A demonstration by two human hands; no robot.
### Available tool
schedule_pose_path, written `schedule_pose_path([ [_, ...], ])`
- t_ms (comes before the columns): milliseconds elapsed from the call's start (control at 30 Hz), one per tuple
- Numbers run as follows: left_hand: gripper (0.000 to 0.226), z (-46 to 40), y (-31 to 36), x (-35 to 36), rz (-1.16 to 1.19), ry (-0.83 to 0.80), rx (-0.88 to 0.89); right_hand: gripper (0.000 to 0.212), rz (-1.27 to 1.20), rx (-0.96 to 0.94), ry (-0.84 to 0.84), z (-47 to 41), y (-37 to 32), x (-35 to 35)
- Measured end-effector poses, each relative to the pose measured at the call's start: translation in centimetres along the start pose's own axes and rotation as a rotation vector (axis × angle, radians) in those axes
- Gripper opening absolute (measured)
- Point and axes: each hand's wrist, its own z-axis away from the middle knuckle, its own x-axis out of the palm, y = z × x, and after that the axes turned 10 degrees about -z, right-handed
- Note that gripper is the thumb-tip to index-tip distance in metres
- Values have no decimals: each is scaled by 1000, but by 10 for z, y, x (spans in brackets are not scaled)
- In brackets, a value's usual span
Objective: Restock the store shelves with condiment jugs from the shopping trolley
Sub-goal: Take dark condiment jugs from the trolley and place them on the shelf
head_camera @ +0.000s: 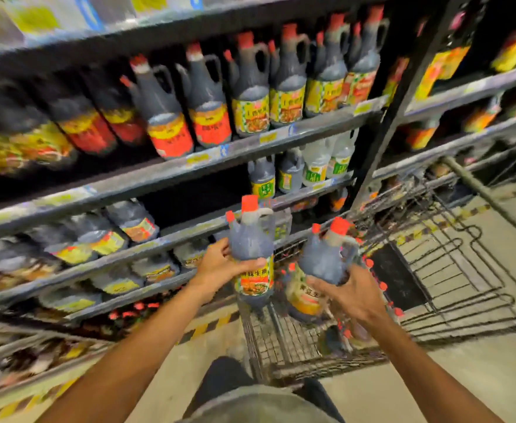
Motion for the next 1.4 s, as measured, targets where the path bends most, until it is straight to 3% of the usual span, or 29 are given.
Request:
schedule_pose_path([
  [133, 65, 55, 1, -18, 43, 159, 16, 54, -30, -102, -153, 2, -33, 1],
  [267, 87, 115, -9, -48, 84, 294, 10, 60, -22, -197, -306, 9, -60, 21],
  [533, 76, 229, -37, -136, 123, 569, 15, 64, 62, -397, -530, 49, -141, 115],
  [700, 57, 303, -62, -216, 137, 669, 86, 38, 44, -507, -633, 98, -203, 190],
  [867, 57, 354, -87, -293, 112, 729, 145, 49, 21, -550, -623, 143, -243, 273],
  [1033, 57, 365, -94, -347, 82, 689, 205, 83, 49, -565, -568, 166, -258, 322],
  [1267, 78, 322, -91, -376, 87, 646, 272, 54, 39, -542, -464, 162, -276, 335],
  [1400, 76, 277, -79, -388, 68, 622, 284, 61, 9, -565, -370, 129, -284, 337],
])
